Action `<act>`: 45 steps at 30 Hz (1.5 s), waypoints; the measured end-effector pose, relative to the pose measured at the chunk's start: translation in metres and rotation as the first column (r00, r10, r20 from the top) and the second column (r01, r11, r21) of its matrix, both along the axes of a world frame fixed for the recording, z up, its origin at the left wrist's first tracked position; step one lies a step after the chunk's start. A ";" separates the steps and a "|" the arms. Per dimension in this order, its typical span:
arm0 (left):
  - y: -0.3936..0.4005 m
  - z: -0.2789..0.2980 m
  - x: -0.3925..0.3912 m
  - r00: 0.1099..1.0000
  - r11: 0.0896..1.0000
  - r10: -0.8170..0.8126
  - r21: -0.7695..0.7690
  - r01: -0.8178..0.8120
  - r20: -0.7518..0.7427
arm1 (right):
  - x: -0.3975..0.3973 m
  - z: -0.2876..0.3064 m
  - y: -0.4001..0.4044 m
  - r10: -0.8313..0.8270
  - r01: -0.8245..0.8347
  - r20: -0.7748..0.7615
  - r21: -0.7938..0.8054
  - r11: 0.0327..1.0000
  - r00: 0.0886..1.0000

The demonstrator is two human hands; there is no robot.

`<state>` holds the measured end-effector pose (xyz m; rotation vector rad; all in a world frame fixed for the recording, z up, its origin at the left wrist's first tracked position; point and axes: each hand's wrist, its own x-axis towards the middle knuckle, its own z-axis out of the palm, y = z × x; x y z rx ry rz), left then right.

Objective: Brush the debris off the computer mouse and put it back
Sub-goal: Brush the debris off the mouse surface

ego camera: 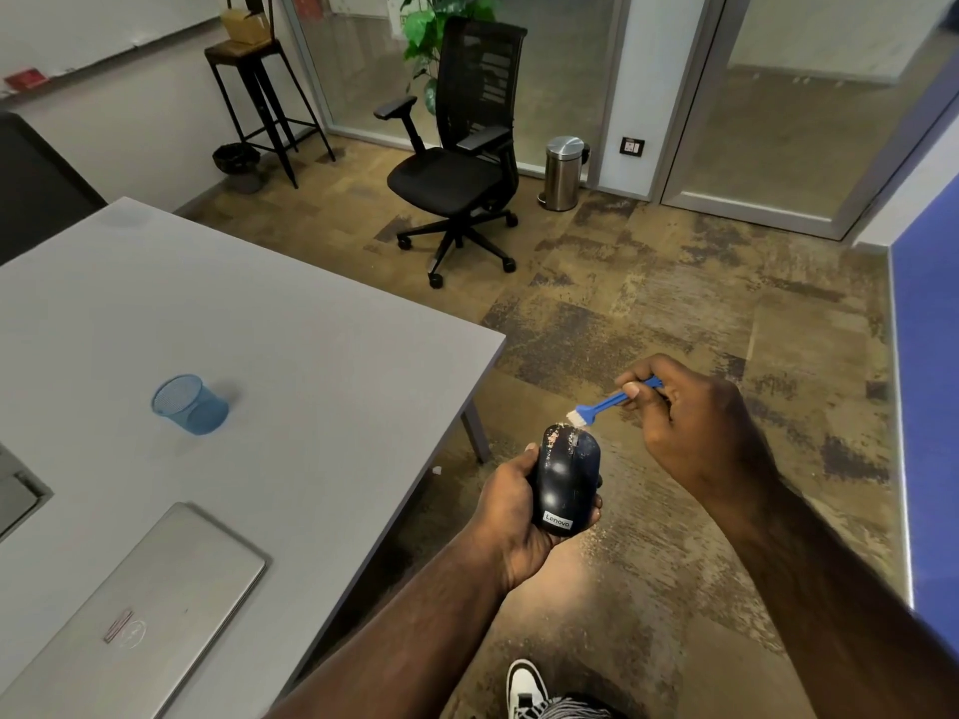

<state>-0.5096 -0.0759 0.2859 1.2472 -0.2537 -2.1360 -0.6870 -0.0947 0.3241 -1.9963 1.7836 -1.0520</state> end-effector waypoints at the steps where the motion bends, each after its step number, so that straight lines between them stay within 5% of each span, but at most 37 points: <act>1: 0.000 0.000 0.000 1.000 1.000 0.001 0.000 -0.001 -0.002 | 0.000 0.000 0.000 0.000 0.000 0.023 -0.007 1.000 1.000; 6: -0.002 0.000 0.002 1.000 1.000 0.016 0.004 -0.016 -0.004 | 0.003 0.005 0.007 0.138 -0.134 0.078 -0.059 0.989 0.987; 11: -0.001 -0.002 0.001 1.000 1.000 0.007 -0.003 -0.007 -0.017 | -0.001 0.000 0.001 0.002 -0.003 -0.001 -0.021 1.000 1.000; 16: -0.003 -0.005 0.002 1.000 1.000 0.013 -0.005 -0.013 -0.021 | -0.004 0.003 0.006 0.143 -0.142 0.028 -0.025 0.990 0.989; 20: -0.003 -0.005 0.002 0.999 1.000 0.017 0.003 -0.017 -0.039 | -0.007 0.000 0.000 0.004 -0.004 -0.018 0.010 1.000 1.000; 25: -0.004 -0.004 0.002 1.000 1.000 0.021 -0.008 -0.022 -0.023 | -0.007 0.002 0.005 0.170 -0.170 0.060 -0.011 0.985 0.984; 29: -0.002 -0.003 0.002 1.000 1.000 0.019 -0.008 -0.019 -0.024 | -0.008 -0.001 0.000 0.056 -0.056 0.026 -0.003 0.998 0.998; 34: -0.001 -0.001 0.002 1.000 1.000 0.013 -0.005 -0.013 -0.015 | -0.010 0.001 0.004 0.152 -0.152 0.026 0.003 0.988 0.988; 38: 0.001 0.001 0.001 0.999 1.000 0.024 0.010 -0.023 -0.045 | -0.013 0.000 0.000 0.005 -0.005 0.018 -0.001 1.000 1.000; 45: 0.000 0.003 0.003 0.997 0.999 0.042 0.008 -0.042 -0.059 | -0.016 -0.002 0.007 0.098 -0.097 0.058 -0.025 0.995 0.994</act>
